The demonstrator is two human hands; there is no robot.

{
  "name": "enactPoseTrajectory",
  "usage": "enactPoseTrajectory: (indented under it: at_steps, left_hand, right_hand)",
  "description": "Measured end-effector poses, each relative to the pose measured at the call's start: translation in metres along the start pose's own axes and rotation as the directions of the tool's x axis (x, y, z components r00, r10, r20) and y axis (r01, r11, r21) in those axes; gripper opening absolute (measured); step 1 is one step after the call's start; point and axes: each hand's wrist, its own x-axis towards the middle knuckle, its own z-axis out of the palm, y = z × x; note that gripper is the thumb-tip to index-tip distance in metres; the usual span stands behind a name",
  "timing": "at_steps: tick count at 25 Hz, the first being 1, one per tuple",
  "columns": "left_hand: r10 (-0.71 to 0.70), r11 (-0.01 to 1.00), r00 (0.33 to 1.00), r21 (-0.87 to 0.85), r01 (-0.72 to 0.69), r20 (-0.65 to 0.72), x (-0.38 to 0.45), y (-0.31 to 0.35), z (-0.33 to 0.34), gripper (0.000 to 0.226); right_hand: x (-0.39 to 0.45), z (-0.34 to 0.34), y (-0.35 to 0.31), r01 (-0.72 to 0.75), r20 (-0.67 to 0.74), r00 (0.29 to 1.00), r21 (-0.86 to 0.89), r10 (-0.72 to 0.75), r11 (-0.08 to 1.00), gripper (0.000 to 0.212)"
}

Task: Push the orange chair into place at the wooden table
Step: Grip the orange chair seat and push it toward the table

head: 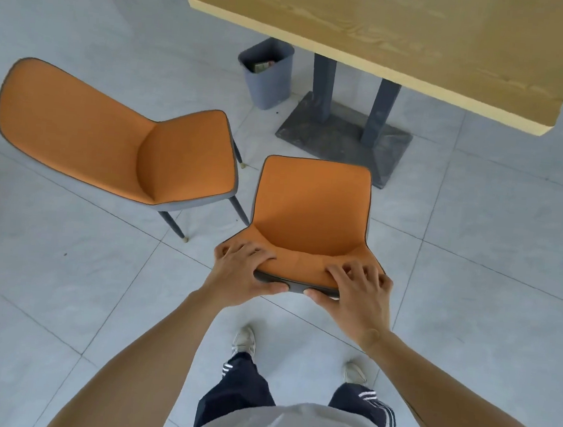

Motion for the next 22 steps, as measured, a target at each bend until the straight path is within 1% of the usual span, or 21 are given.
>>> enactPoseTrajectory:
  at_steps: [5,9,14,16,18,22]
  left_hand:
    - [0.137,0.988,0.989,0.059,-0.14,0.047,0.015,-0.052,-0.023,0.072]
    - [0.23,0.969,0.971,0.08,-0.235,0.062,0.035,-0.072,-0.033,0.074]
    - [0.294,0.949,0.954,0.098,-0.299,0.056,0.066,-0.08,-0.042,0.077]
    - [0.301,0.944,0.95,0.112,-0.309,0.082,0.082,-0.079,-0.048,0.079]
    - [0.315,0.939,0.944,0.112,-0.325,0.097,0.1,-0.072,-0.052,0.08]
    - [0.342,0.929,0.934,0.115,-0.353,0.107,0.146,-0.045,-0.059,0.083]
  right_hand:
    - [-0.004,0.017,-0.057,-0.122,-0.119,0.985,0.046,0.126,0.992,0.068]
    - [0.001,0.02,-0.08,-0.221,-0.079,0.971,0.07,0.226,0.973,0.07]
    - [0.021,0.017,-0.084,-0.27,-0.096,0.957,0.067,0.275,0.961,0.065]
    - [0.032,0.015,-0.082,-0.28,-0.108,0.952,0.074,0.287,0.957,0.065]
    - [0.043,0.012,-0.074,-0.291,-0.119,0.947,0.087,0.3,0.953,0.066]
    - [0.073,-0.002,-0.042,-0.324,-0.084,0.94,0.075,0.33,0.943,0.07]
